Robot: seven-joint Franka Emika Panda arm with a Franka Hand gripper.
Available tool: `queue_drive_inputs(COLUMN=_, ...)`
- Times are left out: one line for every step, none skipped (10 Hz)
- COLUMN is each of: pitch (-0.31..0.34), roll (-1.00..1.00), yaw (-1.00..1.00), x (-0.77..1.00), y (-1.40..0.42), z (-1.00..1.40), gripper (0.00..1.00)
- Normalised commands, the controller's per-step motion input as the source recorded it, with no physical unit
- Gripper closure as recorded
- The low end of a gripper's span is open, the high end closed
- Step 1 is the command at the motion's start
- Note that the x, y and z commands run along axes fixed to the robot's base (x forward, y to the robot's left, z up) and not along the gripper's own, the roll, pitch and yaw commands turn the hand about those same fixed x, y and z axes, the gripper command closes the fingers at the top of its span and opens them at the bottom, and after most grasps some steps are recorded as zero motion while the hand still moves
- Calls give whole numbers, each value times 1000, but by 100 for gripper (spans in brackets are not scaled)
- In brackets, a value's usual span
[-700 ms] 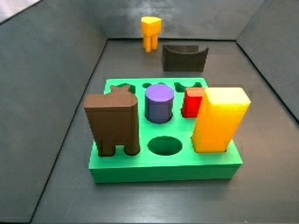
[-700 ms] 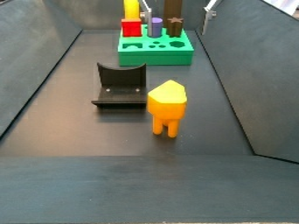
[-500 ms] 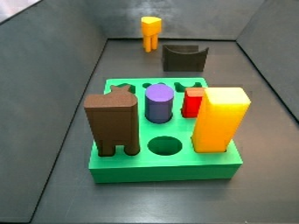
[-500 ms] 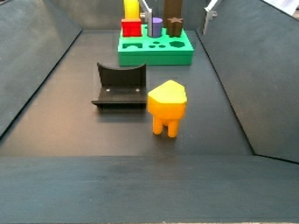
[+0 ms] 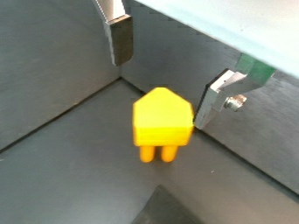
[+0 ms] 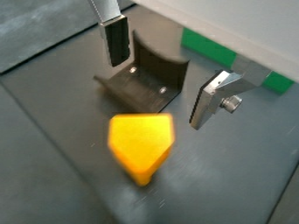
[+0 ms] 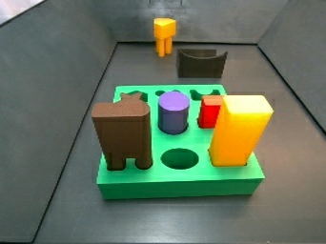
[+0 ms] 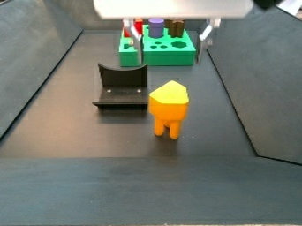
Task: Pick up the 3 prong object. Move up. Move to above the board. Insert the 3 prong object.
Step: Pick up the 3 prong object.
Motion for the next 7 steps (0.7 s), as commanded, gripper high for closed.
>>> queue_drive_inputs(pitch=-26, roll=-100, yaw=-203, x=0, y=334, z=-266, gripper=0)
queue_drive_inputs(pitch=-41, roll=-113, yaw=-211, x=0, y=277, z=-266, gripper=0)
queue_drive_inputs(pitch=-83, roll=-133, yaw=-180, x=-43, y=269, z=-306, gripper=0)
queue_drive_inputs(pitch=-116, roll=-193, yaw=-157, x=0, y=263, z=-303, gripper=0)
queue_drive_inputs(pitch=-114, roll=-176, yaw=-63, x=0, y=137, z=-343, gripper=0)
queue_drive_inputs(pitch=-110, roll=-173, yaw=0, x=0, y=123, z=-386, gripper=0)
queue_drive_inputs(pitch=-121, roll=-183, yaw=0, x=0, y=83, z=-343, gripper=0)
